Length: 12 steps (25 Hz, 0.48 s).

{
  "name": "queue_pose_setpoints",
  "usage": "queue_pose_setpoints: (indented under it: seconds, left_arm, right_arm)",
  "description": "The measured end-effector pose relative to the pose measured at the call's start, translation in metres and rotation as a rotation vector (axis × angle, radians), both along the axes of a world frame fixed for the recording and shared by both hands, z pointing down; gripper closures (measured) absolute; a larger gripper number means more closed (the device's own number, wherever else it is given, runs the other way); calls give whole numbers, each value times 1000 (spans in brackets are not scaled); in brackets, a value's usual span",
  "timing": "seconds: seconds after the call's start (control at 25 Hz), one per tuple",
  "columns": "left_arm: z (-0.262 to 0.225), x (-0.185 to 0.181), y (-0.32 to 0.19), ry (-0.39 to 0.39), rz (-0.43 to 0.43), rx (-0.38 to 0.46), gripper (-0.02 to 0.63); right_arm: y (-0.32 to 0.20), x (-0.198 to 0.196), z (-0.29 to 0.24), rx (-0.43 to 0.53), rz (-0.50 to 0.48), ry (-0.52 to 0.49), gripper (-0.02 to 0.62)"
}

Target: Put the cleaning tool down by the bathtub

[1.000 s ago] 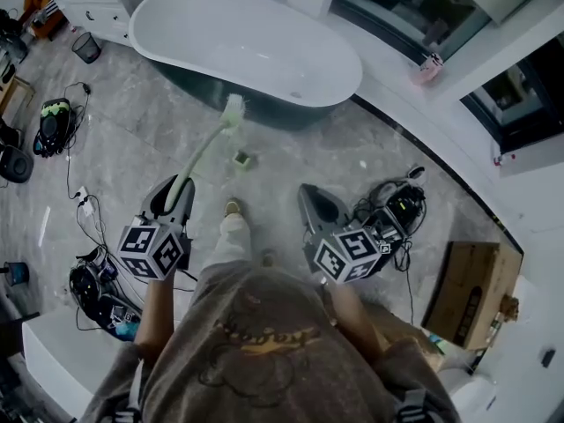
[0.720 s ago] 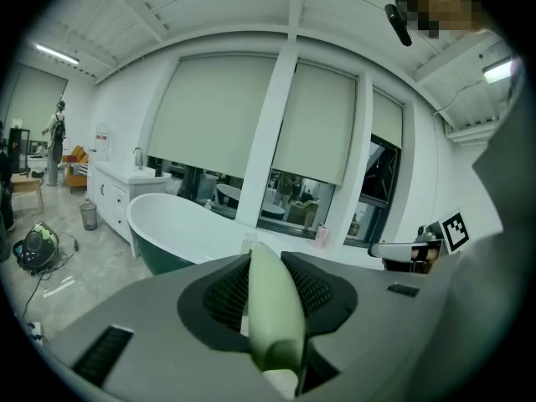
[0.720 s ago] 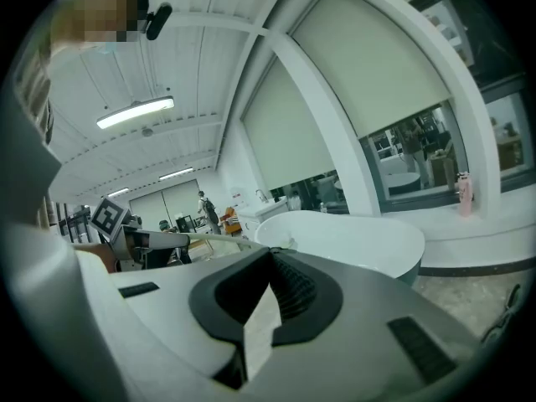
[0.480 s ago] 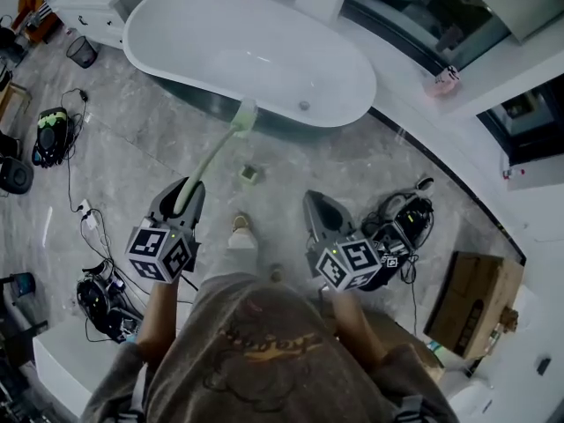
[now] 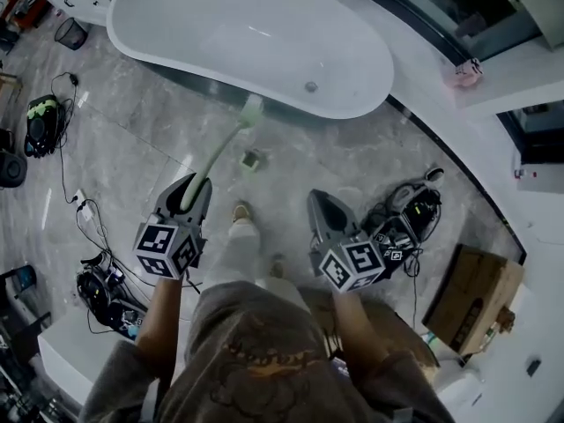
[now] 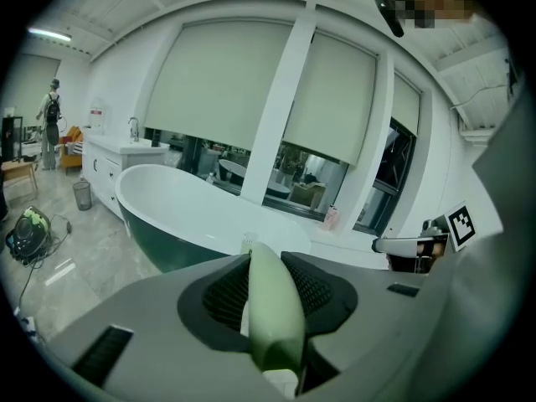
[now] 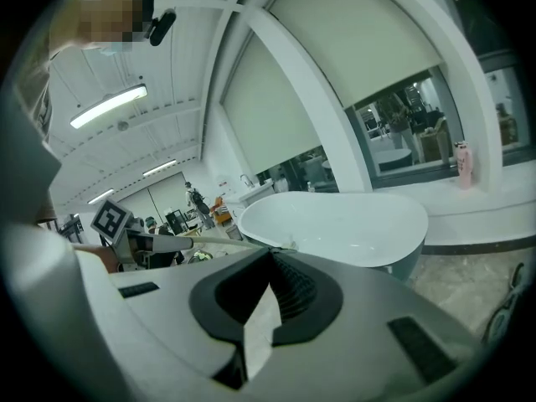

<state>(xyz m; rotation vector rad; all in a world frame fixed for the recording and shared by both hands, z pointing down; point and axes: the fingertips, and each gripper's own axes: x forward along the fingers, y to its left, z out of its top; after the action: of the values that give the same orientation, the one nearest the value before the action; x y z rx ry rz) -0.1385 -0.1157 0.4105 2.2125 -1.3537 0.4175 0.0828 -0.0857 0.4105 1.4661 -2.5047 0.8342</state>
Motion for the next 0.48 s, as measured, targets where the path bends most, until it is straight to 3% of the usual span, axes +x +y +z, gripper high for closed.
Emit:
queue_pose_setpoints:
  seconds: [0.48]
  left_arm:
    - [117,10,-34,-38,40,-110,488]
  right_arm:
    - [-31,13,87,-70,35,37,595]
